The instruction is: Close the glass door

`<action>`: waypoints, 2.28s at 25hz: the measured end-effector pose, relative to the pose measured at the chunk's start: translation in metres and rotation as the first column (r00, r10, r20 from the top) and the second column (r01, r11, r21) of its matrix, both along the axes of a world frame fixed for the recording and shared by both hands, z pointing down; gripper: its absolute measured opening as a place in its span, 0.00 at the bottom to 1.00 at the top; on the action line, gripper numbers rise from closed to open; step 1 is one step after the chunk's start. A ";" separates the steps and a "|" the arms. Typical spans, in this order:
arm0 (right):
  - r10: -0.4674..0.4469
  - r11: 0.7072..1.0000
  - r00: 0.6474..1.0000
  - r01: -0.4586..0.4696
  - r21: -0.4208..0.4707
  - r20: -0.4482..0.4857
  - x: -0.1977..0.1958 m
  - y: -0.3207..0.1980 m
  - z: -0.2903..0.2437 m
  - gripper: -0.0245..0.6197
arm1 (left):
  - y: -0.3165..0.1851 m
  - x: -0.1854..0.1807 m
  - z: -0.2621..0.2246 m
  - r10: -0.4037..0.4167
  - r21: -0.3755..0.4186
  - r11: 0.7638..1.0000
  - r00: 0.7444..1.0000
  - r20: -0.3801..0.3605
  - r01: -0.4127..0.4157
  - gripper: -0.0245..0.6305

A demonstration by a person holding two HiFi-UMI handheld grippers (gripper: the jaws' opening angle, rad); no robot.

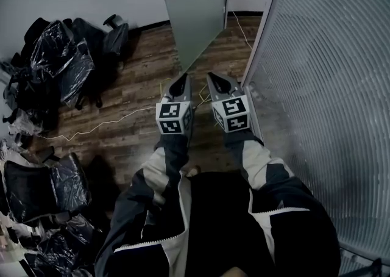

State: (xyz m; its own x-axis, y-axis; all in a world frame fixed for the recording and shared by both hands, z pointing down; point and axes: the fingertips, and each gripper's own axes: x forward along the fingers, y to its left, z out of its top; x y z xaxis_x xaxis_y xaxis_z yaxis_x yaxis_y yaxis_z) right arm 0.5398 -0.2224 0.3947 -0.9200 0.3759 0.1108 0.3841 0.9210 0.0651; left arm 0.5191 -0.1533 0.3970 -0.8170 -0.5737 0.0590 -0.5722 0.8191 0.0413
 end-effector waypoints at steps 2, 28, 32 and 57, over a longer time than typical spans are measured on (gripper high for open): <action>-0.015 1.000 1.000 0.015 0.003 -0.003 0.003 -0.002 0.002 0.05 | -0.001 0.003 0.001 -0.008 0.000 1.000 1.000 -0.004 0.008 0.04; -0.137 0.990 0.990 0.139 0.037 -0.039 -0.115 0.096 0.047 0.05 | 0.121 -0.105 0.025 -0.136 -0.048 0.989 0.989 0.054 0.138 0.04; -0.117 0.992 0.992 0.119 0.042 -0.039 -0.181 0.154 0.041 0.05 | 0.189 -0.167 0.020 -0.157 -0.042 0.986 0.987 0.047 0.159 0.04; -0.120 0.993 0.991 0.121 0.016 -0.059 -0.552 0.350 0.057 0.05 | 0.399 -0.517 0.046 -0.198 -0.044 0.979 0.980 -0.021 0.197 0.04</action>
State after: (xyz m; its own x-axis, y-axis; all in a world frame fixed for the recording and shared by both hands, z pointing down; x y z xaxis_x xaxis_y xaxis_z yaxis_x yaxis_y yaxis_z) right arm -0.0127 0.1279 0.4516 -0.8602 0.4805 0.1705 0.4955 0.8667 0.0574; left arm 0.0025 0.2452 0.4425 -0.9117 -0.3980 0.1019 -0.3985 0.9170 0.0170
